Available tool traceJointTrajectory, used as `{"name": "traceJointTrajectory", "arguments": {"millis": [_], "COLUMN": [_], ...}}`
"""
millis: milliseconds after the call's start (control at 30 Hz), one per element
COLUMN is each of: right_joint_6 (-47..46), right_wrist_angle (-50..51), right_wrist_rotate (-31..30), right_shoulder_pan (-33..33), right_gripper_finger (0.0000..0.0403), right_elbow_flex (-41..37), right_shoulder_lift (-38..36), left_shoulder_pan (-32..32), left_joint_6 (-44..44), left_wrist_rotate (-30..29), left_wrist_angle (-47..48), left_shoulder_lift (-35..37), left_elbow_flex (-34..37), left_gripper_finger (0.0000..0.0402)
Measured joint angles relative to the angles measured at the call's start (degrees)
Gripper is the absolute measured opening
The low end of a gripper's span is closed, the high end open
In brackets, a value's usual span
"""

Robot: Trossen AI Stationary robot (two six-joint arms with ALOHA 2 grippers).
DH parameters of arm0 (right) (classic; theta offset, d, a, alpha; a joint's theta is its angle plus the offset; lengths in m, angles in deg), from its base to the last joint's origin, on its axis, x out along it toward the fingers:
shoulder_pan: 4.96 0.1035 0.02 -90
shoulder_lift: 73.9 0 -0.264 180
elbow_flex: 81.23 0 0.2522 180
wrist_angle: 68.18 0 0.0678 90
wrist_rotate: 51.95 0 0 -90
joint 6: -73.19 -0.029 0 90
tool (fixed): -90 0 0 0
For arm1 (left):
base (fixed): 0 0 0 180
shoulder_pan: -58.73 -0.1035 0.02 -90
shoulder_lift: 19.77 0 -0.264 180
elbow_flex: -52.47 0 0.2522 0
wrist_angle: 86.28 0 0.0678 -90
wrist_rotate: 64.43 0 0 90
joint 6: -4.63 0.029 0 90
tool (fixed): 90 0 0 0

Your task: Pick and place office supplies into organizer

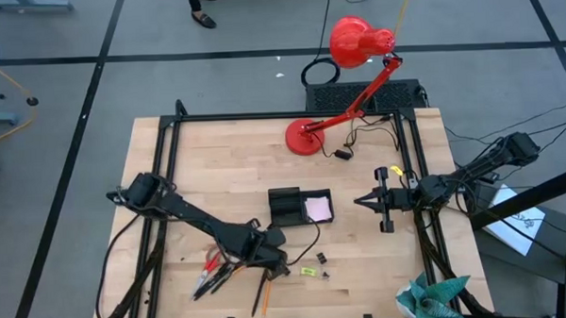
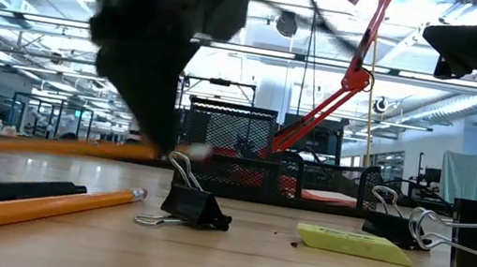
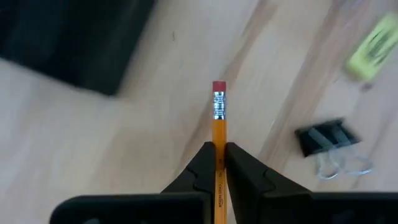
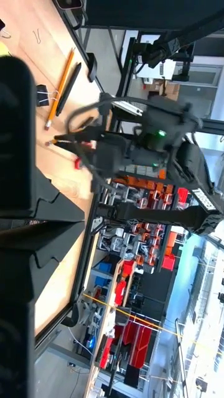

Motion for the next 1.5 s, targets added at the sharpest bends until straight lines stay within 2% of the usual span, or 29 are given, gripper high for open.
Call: {"name": "traceJointTrajectory", "arguments": {"millis": [200, 433, 667, 867, 1333, 1500], "right_joint_6": [0.00, 0.00, 0.00, -0.02, -0.02, -0.39], "right_wrist_angle": [-0.02, 0.01, 0.00, 0.01, 0.02, 0.02], "right_wrist_rotate": [-0.14, -0.16, -0.11, -0.05, 0.00, 0.00], "right_shoulder_pan": [0.00, -0.02, -0.02, -0.02, 0.00, -0.02], "right_gripper_finger": [0.0004, 0.0004, 0.0004, 0.0004, 0.0004, 0.0004], "right_elbow_flex": [-0.02, 0.00, -0.02, -0.01, 0.00, 0.00], "right_shoulder_lift": [-0.01, -0.03, 0.11, 0.13, 0.13, 0.13], "left_shoulder_pan": [-1.26, -2.21, -3.01, -5.88, -16.29, -19.76], "left_joint_6": [6.73, 18.90, 34.53, 44.55, 54.23, 54.77], "left_wrist_rotate": [-2.63, -3.05, -2.67, -2.85, -2.09, 5.01], "left_wrist_angle": [-7.02, -18.10, -24.96, -28.45, -30.50, -30.44], "left_shoulder_lift": [6.74, 14.06, 17.78, 17.79, 17.77, 17.77], "left_elbow_flex": [-0.03, -0.09, -0.15, -0.13, -0.13, 0.25], "left_gripper_finger": [0.0026, 0.0026, 0.0026, 0.0026, 0.0026, 0.0026]}}
